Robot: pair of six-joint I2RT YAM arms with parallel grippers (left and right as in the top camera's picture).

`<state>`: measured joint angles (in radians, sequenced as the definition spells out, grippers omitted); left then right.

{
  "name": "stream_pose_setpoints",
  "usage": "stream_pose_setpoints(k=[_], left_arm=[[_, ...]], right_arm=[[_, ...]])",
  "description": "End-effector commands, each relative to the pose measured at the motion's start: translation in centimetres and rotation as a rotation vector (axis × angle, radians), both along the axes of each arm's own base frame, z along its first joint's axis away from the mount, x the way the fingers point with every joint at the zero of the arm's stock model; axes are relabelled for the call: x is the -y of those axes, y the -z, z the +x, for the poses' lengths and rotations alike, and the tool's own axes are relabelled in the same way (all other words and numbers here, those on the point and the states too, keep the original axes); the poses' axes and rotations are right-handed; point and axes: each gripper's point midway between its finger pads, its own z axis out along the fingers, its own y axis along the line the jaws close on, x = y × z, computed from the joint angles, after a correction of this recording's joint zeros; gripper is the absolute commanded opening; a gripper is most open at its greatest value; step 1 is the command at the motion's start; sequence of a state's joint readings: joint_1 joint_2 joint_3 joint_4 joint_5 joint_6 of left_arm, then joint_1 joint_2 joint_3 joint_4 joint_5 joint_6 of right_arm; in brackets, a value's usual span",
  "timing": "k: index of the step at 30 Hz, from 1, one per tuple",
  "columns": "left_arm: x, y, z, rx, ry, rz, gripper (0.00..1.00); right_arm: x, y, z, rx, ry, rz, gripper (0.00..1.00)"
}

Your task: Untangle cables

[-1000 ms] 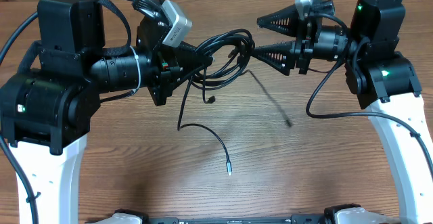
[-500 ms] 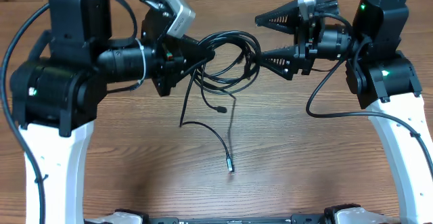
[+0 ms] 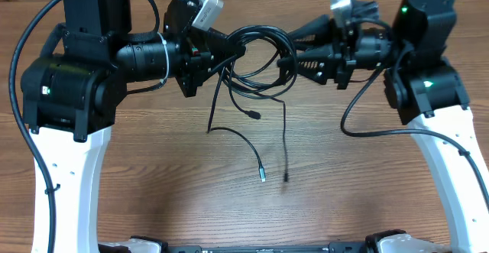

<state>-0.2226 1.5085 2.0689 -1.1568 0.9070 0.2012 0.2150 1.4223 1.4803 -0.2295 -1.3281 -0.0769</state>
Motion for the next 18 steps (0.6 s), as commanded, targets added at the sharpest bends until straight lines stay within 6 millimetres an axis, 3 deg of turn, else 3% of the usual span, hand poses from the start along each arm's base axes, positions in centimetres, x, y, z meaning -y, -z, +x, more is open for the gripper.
stream_pose_setpoints(k=[1, 2, 3, 6, 10, 18], left_arm=[[1.0, -0.7, -0.4, -0.009, 0.021, -0.028, 0.04], [1.1, -0.7, -0.5, -0.009, 0.027, -0.027, 0.04], [1.2, -0.6, -0.6, -0.011, 0.028, -0.027, 0.04], [1.0, -0.2, -0.8, -0.04, 0.023, -0.019, 0.04], [0.0, 0.2, -0.8, -0.07, -0.007, -0.01, 0.04], [-1.6, 0.5, -0.4, -0.094, -0.06, -0.003, 0.04]], right_arm=[[-1.5, -0.9, -1.2, 0.037, -0.039, 0.008, 0.33], [-1.8, -0.8, -0.8, 0.036, -0.015, 0.005, 0.09], [-1.9, -0.7, -0.4, 0.03, 0.015, 0.0, 0.04], [-1.4, -0.1, 1.9, -0.027, 0.147, -0.021, 0.04], [1.3, 0.9, 4.8, -0.078, 0.296, -0.046, 0.04], [6.9, 2.7, 7.6, -0.185, 0.456, -0.073, 0.04]])
